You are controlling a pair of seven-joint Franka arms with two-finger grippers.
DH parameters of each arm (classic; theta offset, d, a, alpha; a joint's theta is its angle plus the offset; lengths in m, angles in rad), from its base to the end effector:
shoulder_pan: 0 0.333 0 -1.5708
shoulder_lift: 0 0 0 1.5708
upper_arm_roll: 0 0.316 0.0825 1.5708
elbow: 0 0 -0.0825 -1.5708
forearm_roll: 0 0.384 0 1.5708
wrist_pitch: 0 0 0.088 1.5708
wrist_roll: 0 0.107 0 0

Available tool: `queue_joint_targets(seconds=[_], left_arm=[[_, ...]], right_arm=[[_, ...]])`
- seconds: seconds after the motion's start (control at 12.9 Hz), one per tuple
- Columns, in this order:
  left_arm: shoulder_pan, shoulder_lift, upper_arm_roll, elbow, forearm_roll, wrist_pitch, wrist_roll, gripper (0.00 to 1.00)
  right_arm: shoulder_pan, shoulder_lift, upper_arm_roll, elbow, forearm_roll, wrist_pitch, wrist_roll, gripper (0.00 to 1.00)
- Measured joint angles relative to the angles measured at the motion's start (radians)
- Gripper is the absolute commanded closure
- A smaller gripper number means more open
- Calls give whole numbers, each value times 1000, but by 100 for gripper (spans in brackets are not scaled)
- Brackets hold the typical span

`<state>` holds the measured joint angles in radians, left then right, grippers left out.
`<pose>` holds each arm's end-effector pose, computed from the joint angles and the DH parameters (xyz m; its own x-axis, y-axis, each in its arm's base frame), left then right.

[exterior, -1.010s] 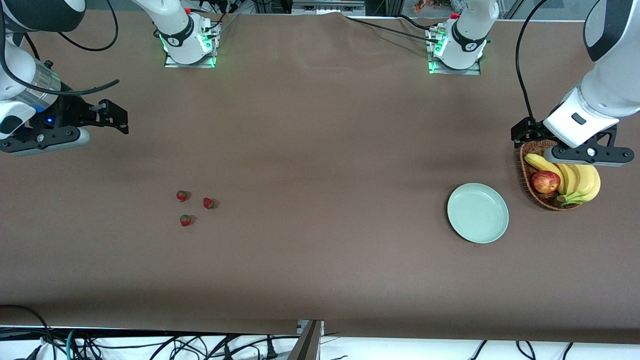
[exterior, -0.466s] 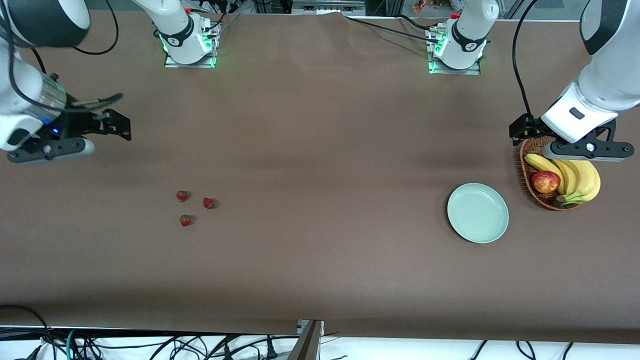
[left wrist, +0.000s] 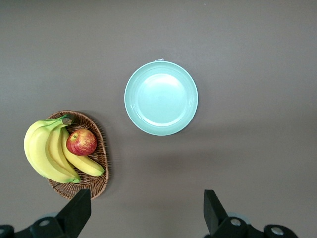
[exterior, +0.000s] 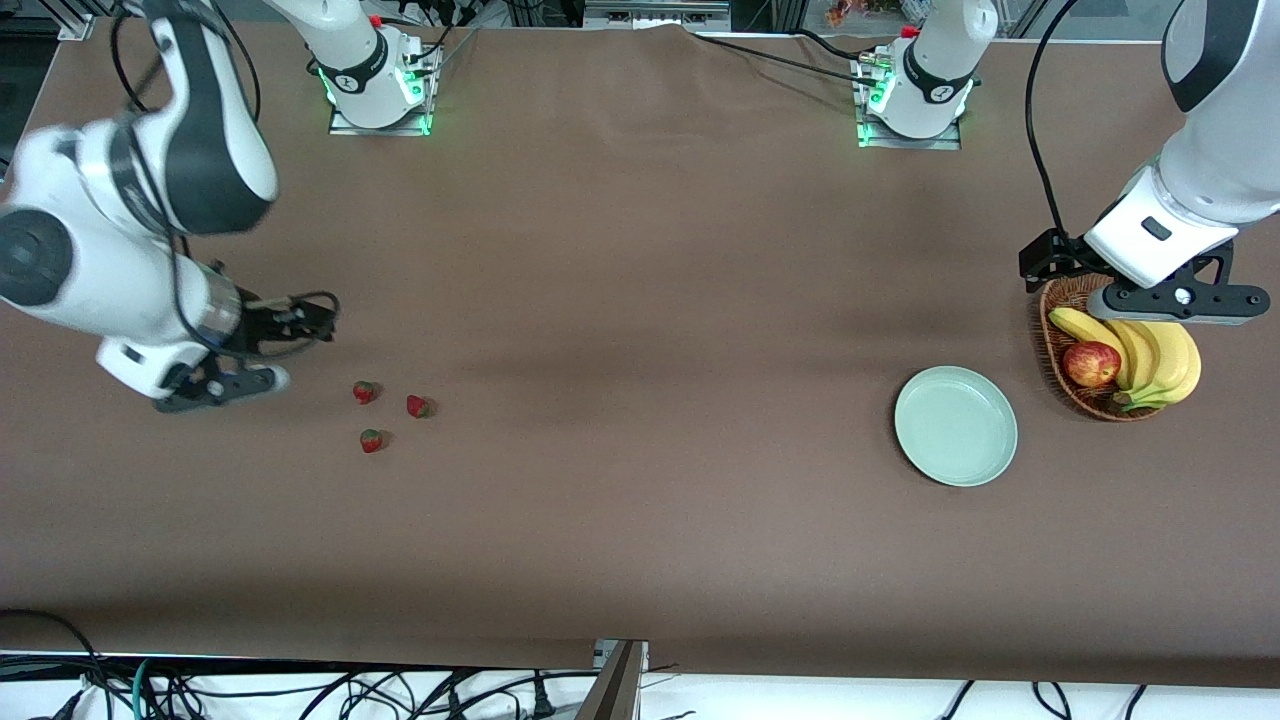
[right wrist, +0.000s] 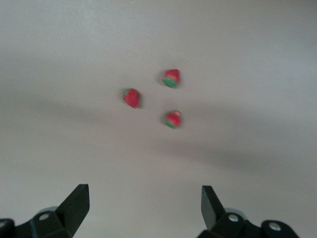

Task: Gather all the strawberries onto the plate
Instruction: 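Reach the right gripper down over the three red strawberries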

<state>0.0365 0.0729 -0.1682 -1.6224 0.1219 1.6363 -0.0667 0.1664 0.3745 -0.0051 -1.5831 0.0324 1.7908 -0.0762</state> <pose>0.5750 -0.0607 0.5655 0.9960 -0.0734 -0.0510 -0.0787 -0.9906 -0.1122 0.6392 0.1072 0.4084 0.9603 0.2262 -0.1635 0.2226 -0.9741 -0.0407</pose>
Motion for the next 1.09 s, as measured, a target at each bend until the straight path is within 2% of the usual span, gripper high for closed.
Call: queue_joint_targets(seconds=[0.16,0.39,1.09], left_arm=[[0,0,1,0,0,0,0,0],[0,0,1,0,0,-2,0,0],[0,0,3,1,0,-6,0,0]], right_arm=[[20,81,0,-57,28,151,16,0],[47,151,2,-144,36,334,31,1],[97,250,1,-159,57,501,47,1]])
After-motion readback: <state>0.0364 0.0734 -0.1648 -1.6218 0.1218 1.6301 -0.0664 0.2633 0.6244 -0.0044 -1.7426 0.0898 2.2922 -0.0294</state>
